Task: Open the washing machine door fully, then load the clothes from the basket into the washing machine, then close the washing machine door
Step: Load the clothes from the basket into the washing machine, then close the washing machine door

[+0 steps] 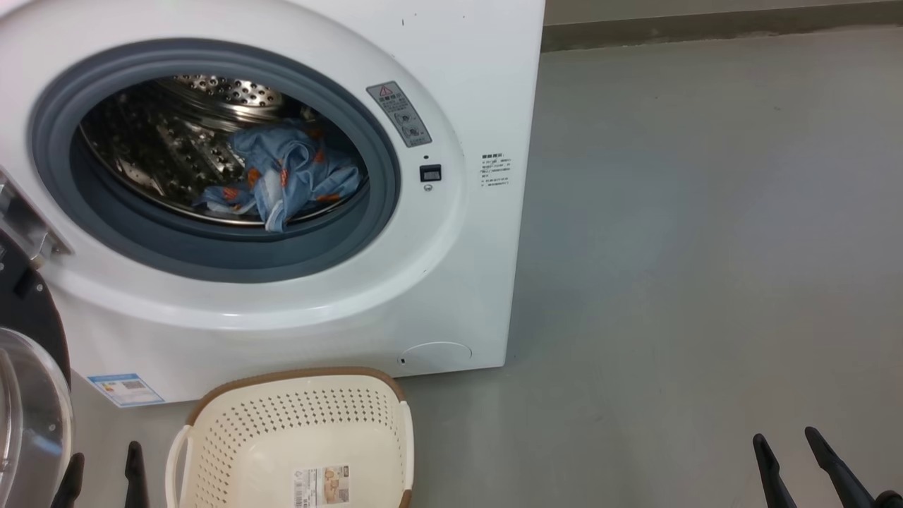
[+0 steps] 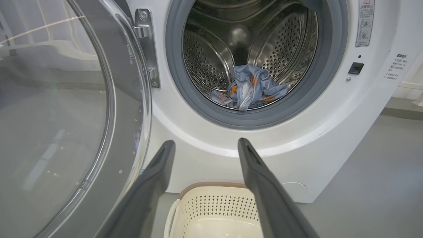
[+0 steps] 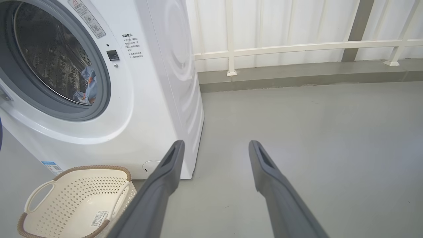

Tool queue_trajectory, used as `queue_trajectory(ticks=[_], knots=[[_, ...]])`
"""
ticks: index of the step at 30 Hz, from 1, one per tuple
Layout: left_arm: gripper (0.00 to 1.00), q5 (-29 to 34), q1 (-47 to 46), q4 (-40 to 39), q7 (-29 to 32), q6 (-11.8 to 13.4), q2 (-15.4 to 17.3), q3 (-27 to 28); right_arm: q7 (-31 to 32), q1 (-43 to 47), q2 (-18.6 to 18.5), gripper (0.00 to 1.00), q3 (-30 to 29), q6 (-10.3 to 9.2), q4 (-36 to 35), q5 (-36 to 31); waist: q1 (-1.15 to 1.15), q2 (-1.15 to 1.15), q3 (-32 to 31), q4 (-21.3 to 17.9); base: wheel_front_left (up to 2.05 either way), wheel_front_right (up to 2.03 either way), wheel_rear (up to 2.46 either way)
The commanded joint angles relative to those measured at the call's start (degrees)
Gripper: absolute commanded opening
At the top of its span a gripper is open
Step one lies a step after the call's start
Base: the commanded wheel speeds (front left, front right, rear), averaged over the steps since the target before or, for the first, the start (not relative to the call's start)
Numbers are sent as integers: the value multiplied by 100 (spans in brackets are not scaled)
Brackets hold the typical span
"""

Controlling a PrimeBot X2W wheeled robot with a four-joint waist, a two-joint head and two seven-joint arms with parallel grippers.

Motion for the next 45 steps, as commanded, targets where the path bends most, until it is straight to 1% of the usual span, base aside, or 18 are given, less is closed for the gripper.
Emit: queue_trajectory(ticks=[1,17,31,38,45], knots=[[100,1,-162,-149,-31,-18,163,189,-27,-108,-130,100,88,8,-153,-20,0,0,20,4,-81,81,0],[100,-61,-175,-279,-31,-18,190,184,-27,-165,-108,100,101,8,-147,-42,0,0,40,30,-137,137,0],[100,-103,-158,-358,-31,-18,136,101,-27,-188,-127,100,153,8,-171,-43,0,0,4,114,-19,19,0],[100,-132,-144,-263,-31,-18,42,119,-27,-289,-206,100,272,8,-145,-24,0,0,-4,486,0,0,0],[100,-140,-80,-198,-31,-18,-61,139,-27,-470,-259,100,535,8,-56,-2,0,0,-41,996,0,0,0]])
